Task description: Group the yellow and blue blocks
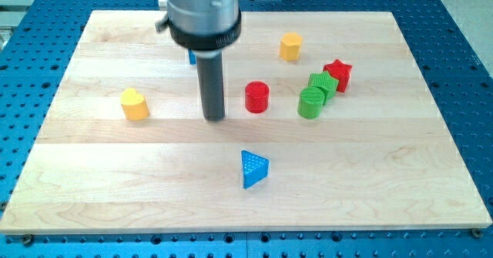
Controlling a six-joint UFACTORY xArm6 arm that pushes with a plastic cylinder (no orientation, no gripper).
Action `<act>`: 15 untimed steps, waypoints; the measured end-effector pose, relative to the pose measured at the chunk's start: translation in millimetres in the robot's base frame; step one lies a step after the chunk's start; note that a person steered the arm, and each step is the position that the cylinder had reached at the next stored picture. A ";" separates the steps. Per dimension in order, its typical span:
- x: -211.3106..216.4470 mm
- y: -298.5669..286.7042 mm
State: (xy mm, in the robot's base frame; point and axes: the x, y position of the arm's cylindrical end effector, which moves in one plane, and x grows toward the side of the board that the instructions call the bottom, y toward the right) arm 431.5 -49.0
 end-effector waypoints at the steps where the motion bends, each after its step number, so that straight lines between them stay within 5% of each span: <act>1: -5.2 68.3; 3: -5.1 110.5; 6: -87.7 181.6; 9: -125.0 54.3; 11: -187.1 74.6; 12: -199.7 33.8; 13: -138.5 26.5; 15: -157.5 -7.1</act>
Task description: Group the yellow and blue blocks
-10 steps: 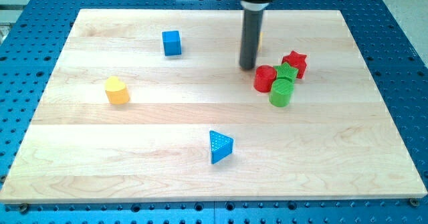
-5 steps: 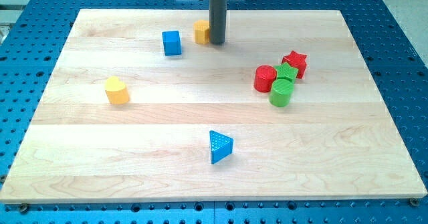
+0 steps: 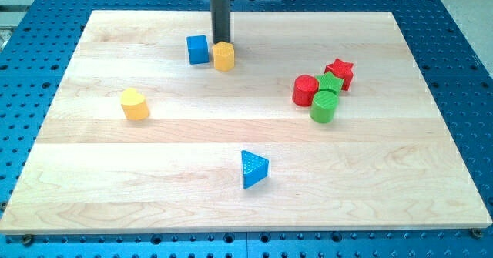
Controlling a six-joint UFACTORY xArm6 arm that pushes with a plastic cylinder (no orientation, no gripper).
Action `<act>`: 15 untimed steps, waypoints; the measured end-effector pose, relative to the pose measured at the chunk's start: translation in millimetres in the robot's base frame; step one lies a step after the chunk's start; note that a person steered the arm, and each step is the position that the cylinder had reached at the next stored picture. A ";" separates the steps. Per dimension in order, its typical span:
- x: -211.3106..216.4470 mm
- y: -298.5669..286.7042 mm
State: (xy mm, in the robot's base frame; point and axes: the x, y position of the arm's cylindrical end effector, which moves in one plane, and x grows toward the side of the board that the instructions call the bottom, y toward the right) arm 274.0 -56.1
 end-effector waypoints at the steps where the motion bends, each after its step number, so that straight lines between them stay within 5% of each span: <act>1: 49.5 -57.6; 3: 0.7 5.5; 4: 30.4 61.0; 5: 79.4 10.2; 7: 19.4 -39.0; 8: 64.2 -62.6; 9: 82.5 -48.9; 10: 30.2 -68.1; 11: 71.7 -92.9; 14: 104.3 -85.4; 15: 56.4 -54.6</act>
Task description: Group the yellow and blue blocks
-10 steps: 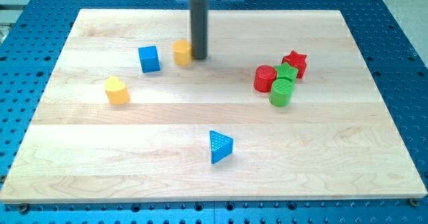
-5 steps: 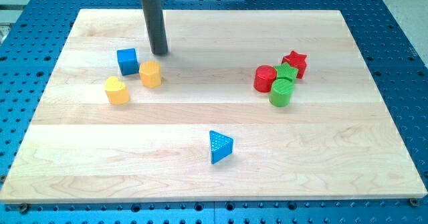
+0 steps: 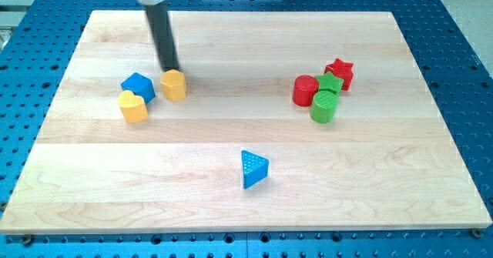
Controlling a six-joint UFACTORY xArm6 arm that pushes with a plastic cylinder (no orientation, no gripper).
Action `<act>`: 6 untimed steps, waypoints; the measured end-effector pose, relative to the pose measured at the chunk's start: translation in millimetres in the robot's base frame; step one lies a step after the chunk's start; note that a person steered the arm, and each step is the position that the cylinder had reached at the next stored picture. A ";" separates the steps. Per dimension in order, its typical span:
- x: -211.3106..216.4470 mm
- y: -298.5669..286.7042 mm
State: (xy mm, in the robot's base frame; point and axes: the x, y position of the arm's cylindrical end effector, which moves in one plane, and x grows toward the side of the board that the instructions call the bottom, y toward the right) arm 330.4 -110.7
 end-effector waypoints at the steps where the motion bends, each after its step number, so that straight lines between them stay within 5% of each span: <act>1: 26.5 52.6; 3: 76.2 8.9; 5: 113.9 172.1; 6: 207.4 203.5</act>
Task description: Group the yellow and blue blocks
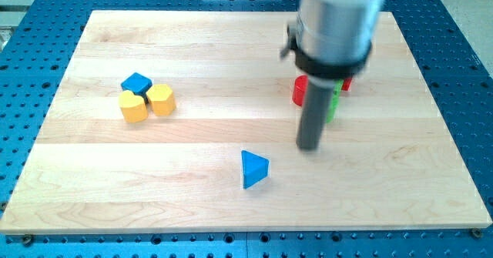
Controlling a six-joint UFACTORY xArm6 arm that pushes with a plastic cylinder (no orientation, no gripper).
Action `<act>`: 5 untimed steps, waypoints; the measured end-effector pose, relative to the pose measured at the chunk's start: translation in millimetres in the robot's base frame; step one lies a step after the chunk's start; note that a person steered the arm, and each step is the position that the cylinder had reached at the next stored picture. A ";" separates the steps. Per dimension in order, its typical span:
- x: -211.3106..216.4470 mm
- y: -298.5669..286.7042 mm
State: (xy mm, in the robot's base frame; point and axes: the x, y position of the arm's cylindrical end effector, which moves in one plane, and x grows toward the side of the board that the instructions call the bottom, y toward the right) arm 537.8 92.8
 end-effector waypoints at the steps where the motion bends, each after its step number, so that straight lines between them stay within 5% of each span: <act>1: 33.3 -46.1; 3: -29.5 -196.6; 4: -69.9 -208.6; 5: -66.3 -208.6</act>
